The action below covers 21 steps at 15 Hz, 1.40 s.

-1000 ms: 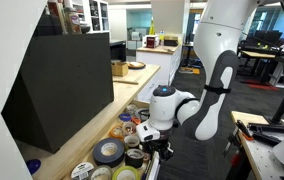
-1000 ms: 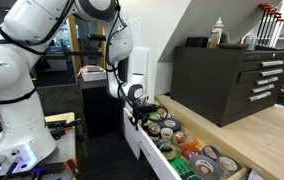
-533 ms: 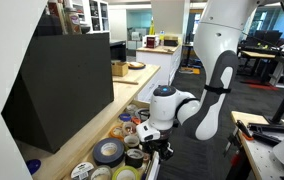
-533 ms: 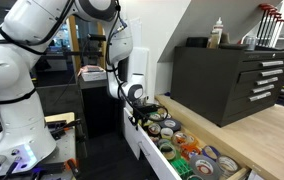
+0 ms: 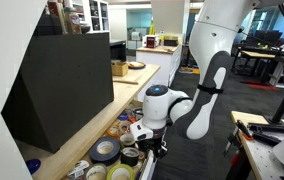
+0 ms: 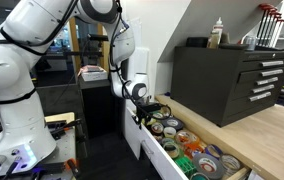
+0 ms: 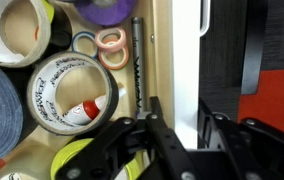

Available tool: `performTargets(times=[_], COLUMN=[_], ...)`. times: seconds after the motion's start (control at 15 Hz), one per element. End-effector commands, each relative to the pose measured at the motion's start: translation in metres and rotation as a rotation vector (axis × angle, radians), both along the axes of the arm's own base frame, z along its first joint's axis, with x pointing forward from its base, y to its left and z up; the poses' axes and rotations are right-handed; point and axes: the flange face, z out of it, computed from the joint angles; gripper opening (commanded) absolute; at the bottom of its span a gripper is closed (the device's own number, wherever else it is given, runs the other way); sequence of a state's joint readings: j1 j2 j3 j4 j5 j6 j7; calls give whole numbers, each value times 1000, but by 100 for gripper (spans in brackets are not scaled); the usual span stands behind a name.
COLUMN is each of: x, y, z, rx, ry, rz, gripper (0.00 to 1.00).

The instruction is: Close the top drawer of the cabinet

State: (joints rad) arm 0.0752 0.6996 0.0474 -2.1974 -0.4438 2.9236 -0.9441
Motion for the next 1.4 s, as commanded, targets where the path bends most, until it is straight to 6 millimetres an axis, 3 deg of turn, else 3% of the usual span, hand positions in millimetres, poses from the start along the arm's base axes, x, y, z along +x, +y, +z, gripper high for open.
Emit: performTargets(times=[0.0, 0.73, 1.33], x=[39, 118, 163], y=[-3, -8, -9], z=[-11, -14, -12], rx=[-44, -76, -79], ry=[-11, -70, -140], rz=[-13, -46, -42], gripper=[14, 14, 14])
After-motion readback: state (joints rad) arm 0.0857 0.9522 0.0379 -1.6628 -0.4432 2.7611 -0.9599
